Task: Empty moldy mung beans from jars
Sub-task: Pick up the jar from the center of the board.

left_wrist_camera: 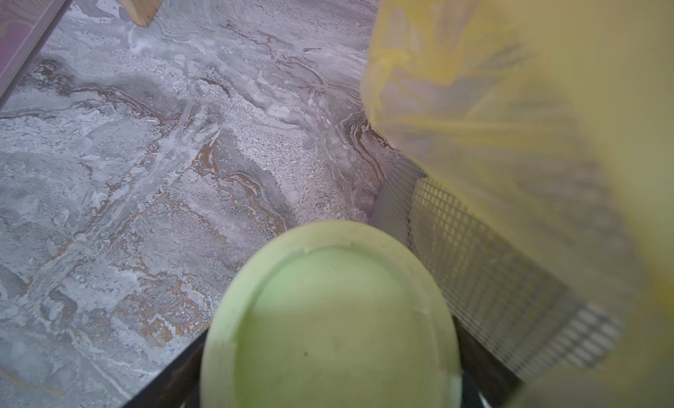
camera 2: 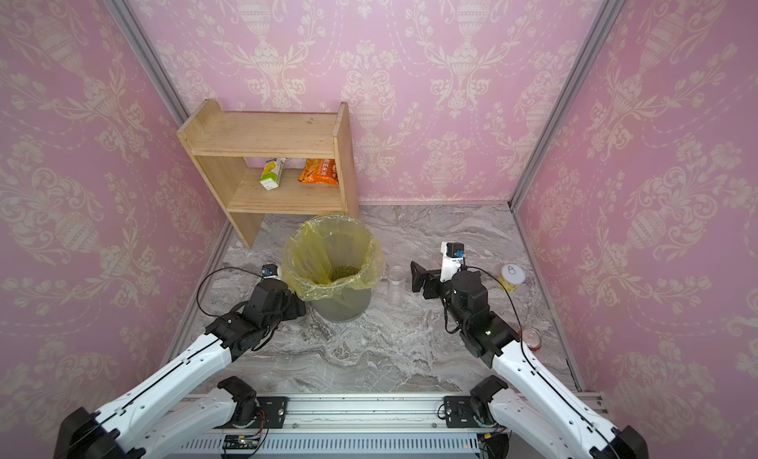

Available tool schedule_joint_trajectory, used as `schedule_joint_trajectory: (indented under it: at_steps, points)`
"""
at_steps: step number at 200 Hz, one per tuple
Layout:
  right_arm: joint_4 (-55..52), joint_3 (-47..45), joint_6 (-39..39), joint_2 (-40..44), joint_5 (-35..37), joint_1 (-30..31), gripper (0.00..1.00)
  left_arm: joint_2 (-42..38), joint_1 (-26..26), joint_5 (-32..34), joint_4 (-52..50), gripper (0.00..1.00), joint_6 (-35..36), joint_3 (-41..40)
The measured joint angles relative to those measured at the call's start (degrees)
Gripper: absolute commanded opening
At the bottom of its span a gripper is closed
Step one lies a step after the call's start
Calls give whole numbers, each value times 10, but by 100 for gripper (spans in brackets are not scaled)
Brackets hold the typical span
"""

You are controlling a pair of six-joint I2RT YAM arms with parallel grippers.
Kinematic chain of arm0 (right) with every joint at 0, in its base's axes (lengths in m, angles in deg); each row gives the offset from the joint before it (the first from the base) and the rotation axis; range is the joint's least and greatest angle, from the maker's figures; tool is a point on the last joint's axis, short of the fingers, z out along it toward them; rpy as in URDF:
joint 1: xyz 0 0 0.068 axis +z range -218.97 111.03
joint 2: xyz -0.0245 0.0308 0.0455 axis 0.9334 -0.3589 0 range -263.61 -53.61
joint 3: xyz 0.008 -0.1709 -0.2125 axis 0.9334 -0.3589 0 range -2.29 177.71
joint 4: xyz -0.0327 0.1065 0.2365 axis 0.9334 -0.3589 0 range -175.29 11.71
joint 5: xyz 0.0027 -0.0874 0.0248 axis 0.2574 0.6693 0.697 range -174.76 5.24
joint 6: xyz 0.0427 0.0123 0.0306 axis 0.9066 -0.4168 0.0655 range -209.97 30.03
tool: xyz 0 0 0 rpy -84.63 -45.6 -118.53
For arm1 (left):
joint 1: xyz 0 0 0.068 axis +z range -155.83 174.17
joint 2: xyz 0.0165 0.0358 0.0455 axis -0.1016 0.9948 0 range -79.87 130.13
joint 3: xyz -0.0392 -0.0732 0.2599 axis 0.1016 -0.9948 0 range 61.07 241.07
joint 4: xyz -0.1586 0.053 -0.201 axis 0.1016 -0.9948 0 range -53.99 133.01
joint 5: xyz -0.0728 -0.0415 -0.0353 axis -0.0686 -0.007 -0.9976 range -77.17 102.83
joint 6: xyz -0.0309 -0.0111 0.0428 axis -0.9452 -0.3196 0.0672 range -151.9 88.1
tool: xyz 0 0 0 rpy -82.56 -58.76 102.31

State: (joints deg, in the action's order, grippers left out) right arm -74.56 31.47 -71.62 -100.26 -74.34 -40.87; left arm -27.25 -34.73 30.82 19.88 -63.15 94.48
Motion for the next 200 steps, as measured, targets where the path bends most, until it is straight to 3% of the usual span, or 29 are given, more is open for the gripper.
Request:
schedule_joint_trajectory:
  at_steps: [25,85,200]
  points:
    - [0,0,0,0,0,0,97,-5,2,5,3,81,4,-4]
    - [0,0,4,-2,-9,0,98,-46,3,6,3,61,5,-25]
    - [-16,17,4,-26,-129,-3,95,-102,6,3,-28,57,6,-36]
